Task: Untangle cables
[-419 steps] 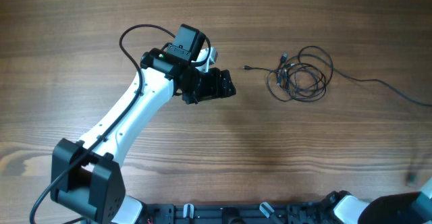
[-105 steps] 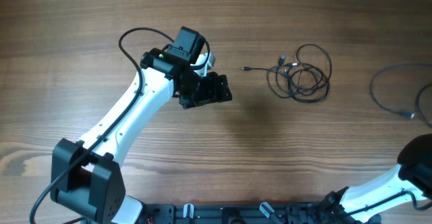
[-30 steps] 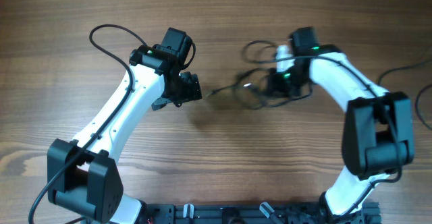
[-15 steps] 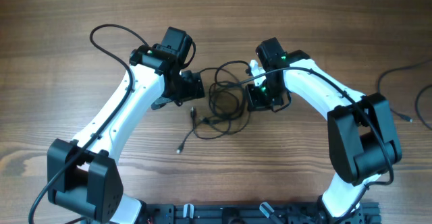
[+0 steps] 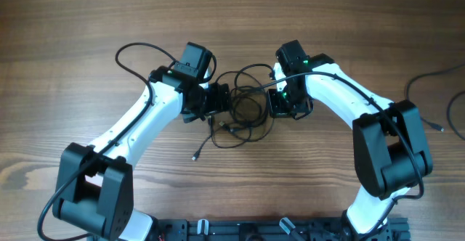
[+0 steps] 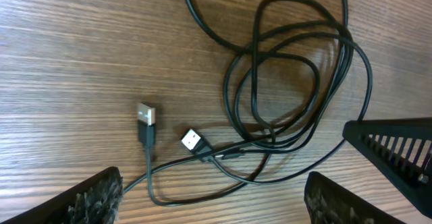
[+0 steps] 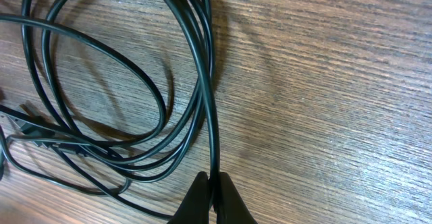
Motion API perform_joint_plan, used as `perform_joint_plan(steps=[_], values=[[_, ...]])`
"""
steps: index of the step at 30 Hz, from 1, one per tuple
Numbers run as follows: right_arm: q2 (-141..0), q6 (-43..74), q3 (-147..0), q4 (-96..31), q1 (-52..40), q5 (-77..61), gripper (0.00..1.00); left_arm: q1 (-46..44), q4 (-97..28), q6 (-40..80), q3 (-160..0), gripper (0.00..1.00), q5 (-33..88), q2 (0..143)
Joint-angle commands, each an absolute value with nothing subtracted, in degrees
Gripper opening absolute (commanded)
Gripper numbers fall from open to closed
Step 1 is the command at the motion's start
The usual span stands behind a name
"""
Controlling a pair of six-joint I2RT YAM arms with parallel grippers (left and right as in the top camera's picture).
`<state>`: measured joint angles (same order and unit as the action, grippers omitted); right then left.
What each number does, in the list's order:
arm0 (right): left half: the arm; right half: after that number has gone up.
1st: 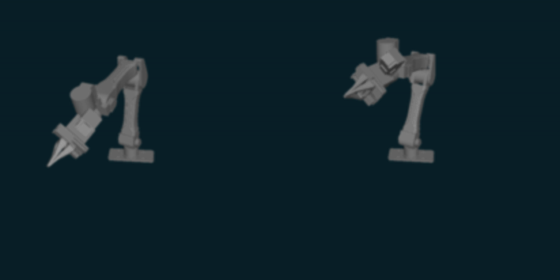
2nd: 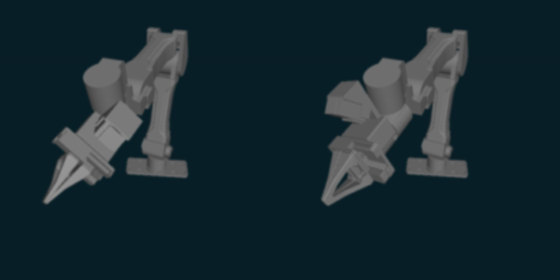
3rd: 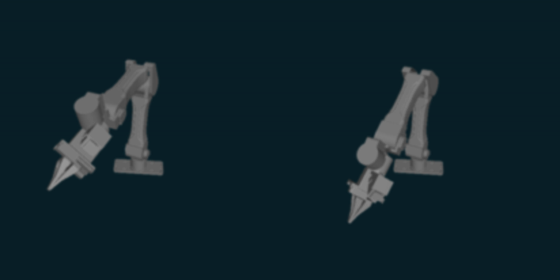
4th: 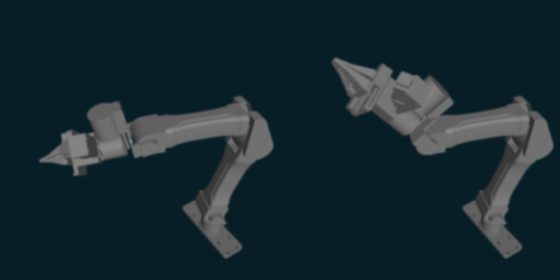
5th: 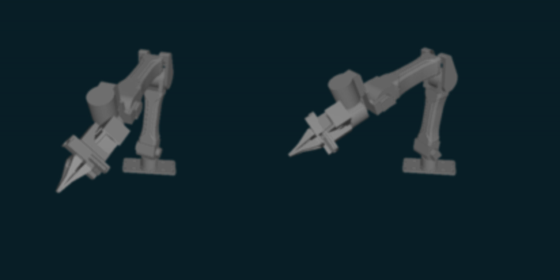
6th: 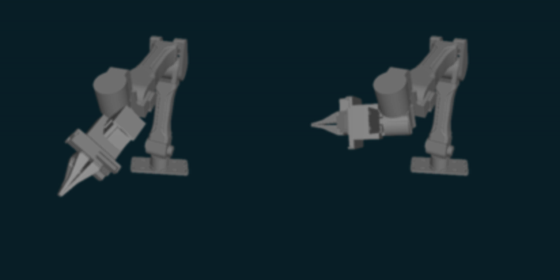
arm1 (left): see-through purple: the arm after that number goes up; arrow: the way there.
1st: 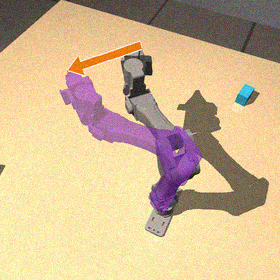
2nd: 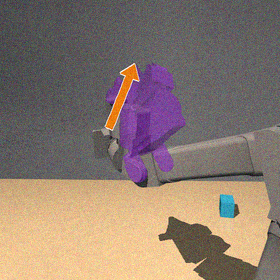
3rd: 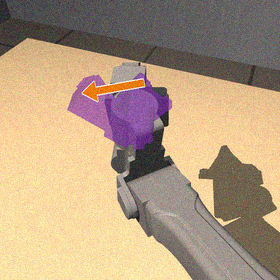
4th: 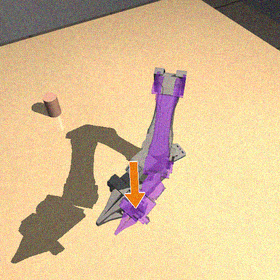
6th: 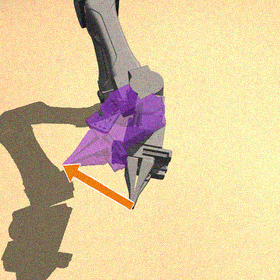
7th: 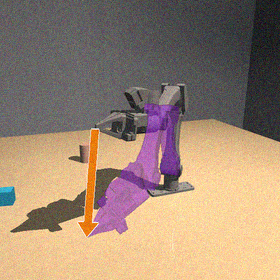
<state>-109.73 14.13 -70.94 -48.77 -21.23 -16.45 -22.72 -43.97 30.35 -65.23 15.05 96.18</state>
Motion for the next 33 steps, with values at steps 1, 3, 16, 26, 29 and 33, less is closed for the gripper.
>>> perform_joint_plan(steps=[1, 3, 16, 26, 29, 33], values=[[-110.48, 15.22, -70.59, -48.69, -21.10, -15.51, 0.05, -22.79, -40.42, 30.98, -61.54, 0.87, 18.48, 96.44], [-110.48, 15.22, -70.59, -48.66, -21.10, -15.51, 0.05, -22.79, -36.99, 30.98, -59.44, 0.86, 20.01, 96.44], [-110.48, 15.22, -70.59, -48.66, -21.10, -15.51, 0.05, -22.79, -28.38, 33.34, -55.11, 0.76, 20.82, 96.47], [-110.48, 15.25, -70.59, -48.66, -21.10, -15.51, 0.04, -22.76, -24.69, 34.02, -55.11, 0.73, 20.80, 96.51], [-110.48, 15.20, -70.59, -48.69, -21.10, -15.51, 0.05, -22.79, -23.94, 35.40, -55.11, 0.76, 20.80, 96.88], [-110.48, 15.25, -70.59, -48.69, -21.10, -15.51, 0.05, -22.76, -22.87, 35.68, -55.11, 0.77, 20.80, 98.30]])
